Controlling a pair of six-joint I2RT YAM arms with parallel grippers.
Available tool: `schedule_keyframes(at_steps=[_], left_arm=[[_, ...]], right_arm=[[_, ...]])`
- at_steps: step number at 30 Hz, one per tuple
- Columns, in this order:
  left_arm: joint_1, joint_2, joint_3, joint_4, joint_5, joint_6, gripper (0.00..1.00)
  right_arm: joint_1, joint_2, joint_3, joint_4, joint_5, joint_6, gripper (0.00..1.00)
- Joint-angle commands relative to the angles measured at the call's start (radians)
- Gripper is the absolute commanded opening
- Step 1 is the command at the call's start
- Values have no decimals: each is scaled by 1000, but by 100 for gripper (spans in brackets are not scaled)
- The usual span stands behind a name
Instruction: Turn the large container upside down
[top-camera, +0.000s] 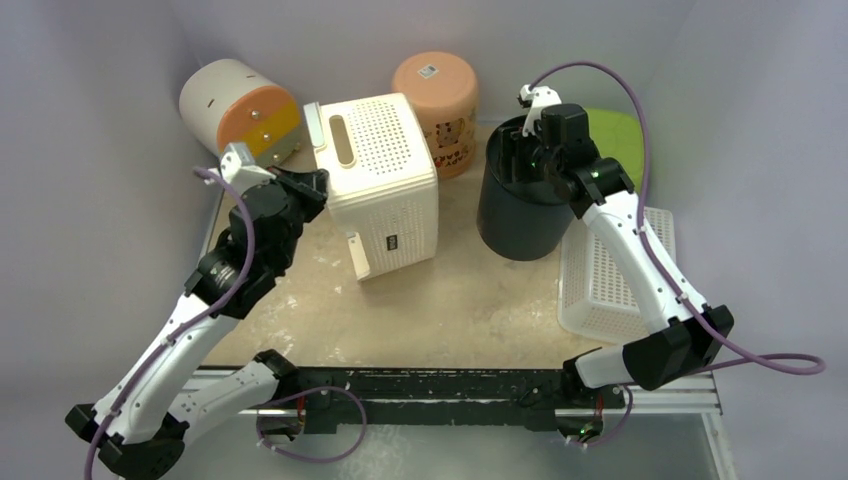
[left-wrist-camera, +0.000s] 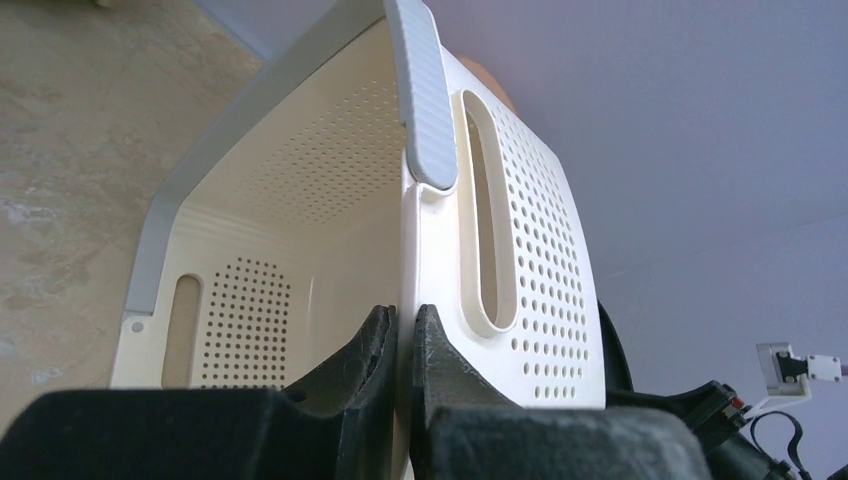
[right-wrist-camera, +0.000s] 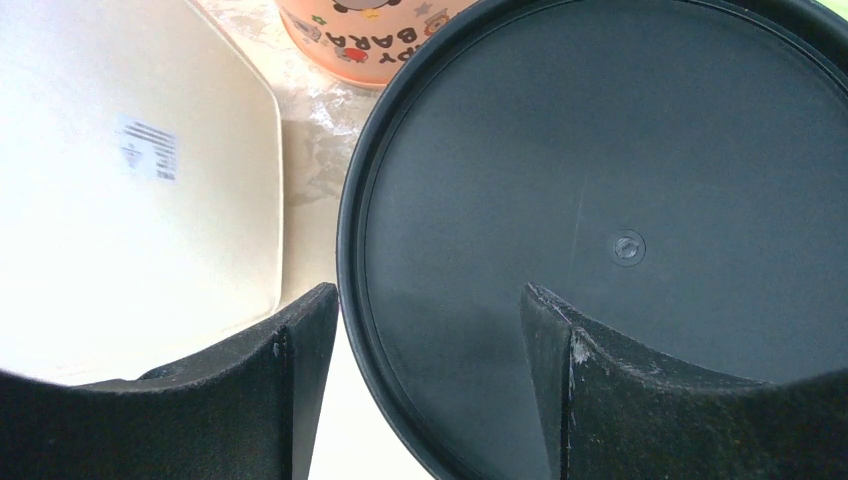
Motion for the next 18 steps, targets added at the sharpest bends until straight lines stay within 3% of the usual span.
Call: schedule_keyframes(at_steps=[1,7,18], left_arm=[[6,-47,-116,-236,-166,-66,0],[7,-113,-221,-392,-229,-193,0],[6,-135,-309,-572,-218,-389,0]], right_arm=[[-6,-29,-16,53,10,-1,69],[-7,-26,-24,65,-4,3,69],[-6,-33,-60,97,-28,10,69]])
